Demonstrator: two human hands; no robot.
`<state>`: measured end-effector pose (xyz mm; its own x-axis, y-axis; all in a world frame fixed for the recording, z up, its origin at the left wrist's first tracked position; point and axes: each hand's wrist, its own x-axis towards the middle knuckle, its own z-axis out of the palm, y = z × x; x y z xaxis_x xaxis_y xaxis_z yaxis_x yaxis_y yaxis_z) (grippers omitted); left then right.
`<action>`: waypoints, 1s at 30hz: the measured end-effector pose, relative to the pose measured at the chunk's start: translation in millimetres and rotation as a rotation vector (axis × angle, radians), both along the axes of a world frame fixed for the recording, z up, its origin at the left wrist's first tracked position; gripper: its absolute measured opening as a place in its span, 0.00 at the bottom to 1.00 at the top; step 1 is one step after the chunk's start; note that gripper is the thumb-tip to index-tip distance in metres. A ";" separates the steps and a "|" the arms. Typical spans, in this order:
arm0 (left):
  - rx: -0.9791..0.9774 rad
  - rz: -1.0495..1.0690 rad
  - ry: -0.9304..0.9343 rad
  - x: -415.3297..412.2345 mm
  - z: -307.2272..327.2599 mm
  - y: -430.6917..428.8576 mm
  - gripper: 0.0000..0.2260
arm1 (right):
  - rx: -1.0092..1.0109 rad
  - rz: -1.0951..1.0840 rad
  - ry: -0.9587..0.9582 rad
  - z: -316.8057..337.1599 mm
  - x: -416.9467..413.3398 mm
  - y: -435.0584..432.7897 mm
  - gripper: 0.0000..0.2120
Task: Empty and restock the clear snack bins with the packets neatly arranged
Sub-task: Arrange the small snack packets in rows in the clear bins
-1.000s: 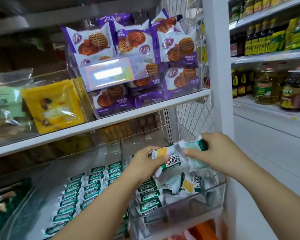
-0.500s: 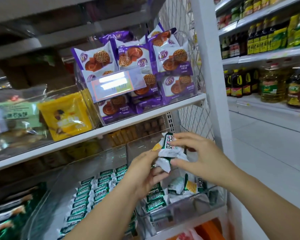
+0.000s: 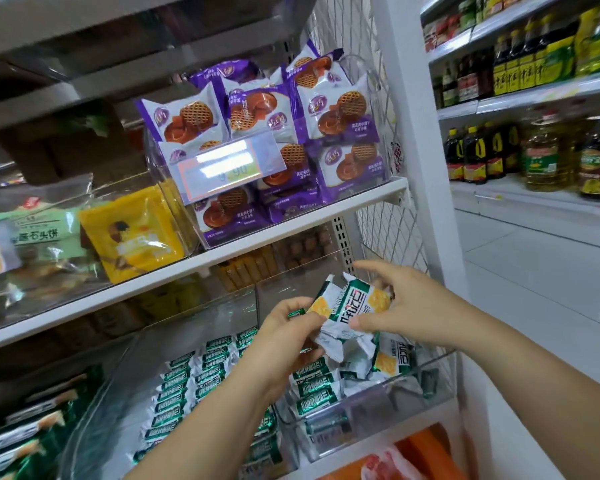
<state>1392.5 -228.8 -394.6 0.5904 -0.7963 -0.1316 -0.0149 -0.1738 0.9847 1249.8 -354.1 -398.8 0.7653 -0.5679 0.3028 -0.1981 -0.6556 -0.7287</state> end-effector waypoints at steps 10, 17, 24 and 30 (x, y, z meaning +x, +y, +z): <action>-0.118 -0.047 0.043 -4.5 8.7 -1.9 0.21 | 0.236 -0.065 -0.147 2.6 -3.7 -6.0 0.19; -0.111 -0.043 0.108 -14.0 5.2 -5.7 0.04 | 0.394 -0.107 -0.209 0.5 -0.7 -7.4 0.27; -0.075 -0.008 0.151 -11.1 -2.5 -6.4 0.06 | 0.464 0.033 -0.224 6.1 -3.5 -2.9 0.09; -0.134 -0.120 0.208 -17.0 -0.7 -0.3 0.13 | 0.485 0.105 -0.202 7.0 -4.4 -2.0 0.10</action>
<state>1375.5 -229.1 -395.4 0.4618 -0.8776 -0.1286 0.1772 -0.0507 0.9829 1245.4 -356.0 -391.8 0.7792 -0.6028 0.1718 0.0261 -0.2425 -0.9698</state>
